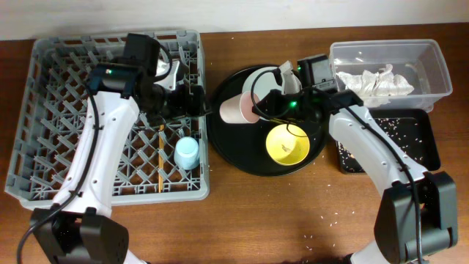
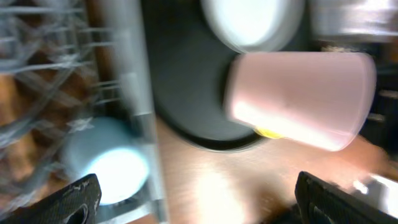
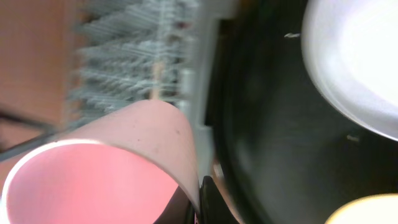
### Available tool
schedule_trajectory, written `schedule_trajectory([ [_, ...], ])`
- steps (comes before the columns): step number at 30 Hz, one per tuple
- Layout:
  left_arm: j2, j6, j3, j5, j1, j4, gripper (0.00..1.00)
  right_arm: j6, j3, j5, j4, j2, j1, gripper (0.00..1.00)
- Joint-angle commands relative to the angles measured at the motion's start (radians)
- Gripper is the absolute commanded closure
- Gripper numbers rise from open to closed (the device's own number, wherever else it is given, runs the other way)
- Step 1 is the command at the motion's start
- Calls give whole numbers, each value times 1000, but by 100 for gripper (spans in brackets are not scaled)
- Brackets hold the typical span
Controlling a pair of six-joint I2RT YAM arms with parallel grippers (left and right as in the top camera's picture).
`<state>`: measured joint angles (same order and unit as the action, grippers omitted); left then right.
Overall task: Sort waste into correct bins and load items into the dishwasher rack
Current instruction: 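Grasp the pink cup with the right gripper and lift it, then pass the pink cup from the right gripper toward the left gripper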
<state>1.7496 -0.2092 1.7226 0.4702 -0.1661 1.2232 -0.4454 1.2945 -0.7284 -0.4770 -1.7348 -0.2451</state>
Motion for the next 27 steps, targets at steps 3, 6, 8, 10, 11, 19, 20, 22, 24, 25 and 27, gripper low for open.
schedule_trajectory([
  [3, -1, 185, 13, 518, 68, -10, 1, 49, 14, -303, 60, 12, 58, 96],
  [6, -1, 282, 13, 722, 114, 6, 1, 49, 14, -471, 139, 12, 83, 96],
  [8, -1, 316, 13, 778, 126, 24, 1, 48, 14, -542, 185, 12, 84, 96],
  [10, -1, 321, 13, 783, 128, 44, 1, 45, 14, -611, 237, 12, 84, 96],
  [11, -1, 333, 13, 785, 128, 53, 1, 40, 14, -628, 254, 12, 84, 96],
  [19, -1, 373, 12, 870, 122, 65, 1, -31, 14, -702, 351, 12, 83, 96],
  [20, -1, 373, 11, 870, 118, 65, 1, -48, 14, -706, 372, 12, 83, 96],
  [22, -1, 373, 10, 869, 107, 65, 1, -90, 14, -705, 417, 12, 82, 96],
  [24, -1, 373, 10, 869, 96, 64, 1, -126, 14, -706, 469, 12, 72, 96],
  [25, -1, 381, 10, 870, 90, 64, 1, -143, 14, -705, 494, 12, 65, 96],
  [27, -1, 383, 10, 872, 84, 64, 1, -186, 14, -695, 552, 12, 41, 96],
])
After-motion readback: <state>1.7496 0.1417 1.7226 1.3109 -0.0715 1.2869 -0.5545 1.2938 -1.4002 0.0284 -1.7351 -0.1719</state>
